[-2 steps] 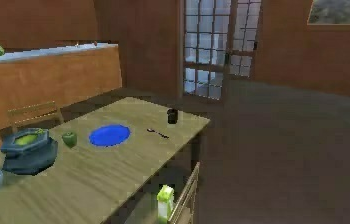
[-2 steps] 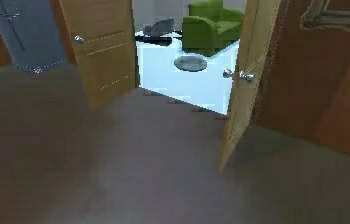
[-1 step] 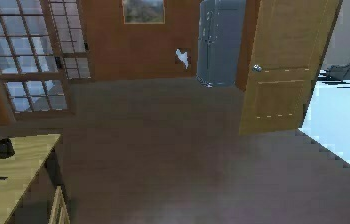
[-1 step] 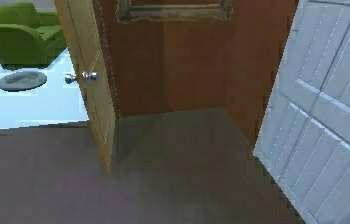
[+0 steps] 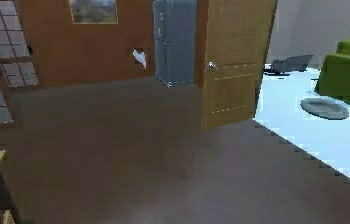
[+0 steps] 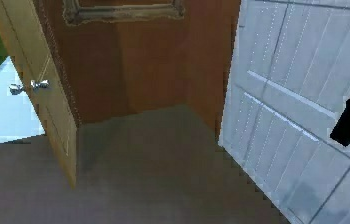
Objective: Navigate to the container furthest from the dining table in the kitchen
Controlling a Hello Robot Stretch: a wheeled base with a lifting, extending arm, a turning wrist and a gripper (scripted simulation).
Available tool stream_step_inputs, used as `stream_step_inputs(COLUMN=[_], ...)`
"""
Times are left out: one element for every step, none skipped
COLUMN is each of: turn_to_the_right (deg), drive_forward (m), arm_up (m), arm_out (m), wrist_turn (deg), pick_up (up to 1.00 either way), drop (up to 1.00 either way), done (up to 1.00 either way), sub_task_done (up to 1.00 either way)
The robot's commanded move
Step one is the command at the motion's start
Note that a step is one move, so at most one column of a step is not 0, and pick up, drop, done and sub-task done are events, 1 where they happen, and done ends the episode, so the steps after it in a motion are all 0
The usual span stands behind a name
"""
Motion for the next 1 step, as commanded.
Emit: stream_step_inputs(turn_to_the_right=[0.0], drive_forward=[1.00], arm_up=[0.00], arm_out=[0.00], wrist_turn=[0.0], pick_up=[0.00], drop=[0.00], done=[0.00], sub_task_done=[0.00])
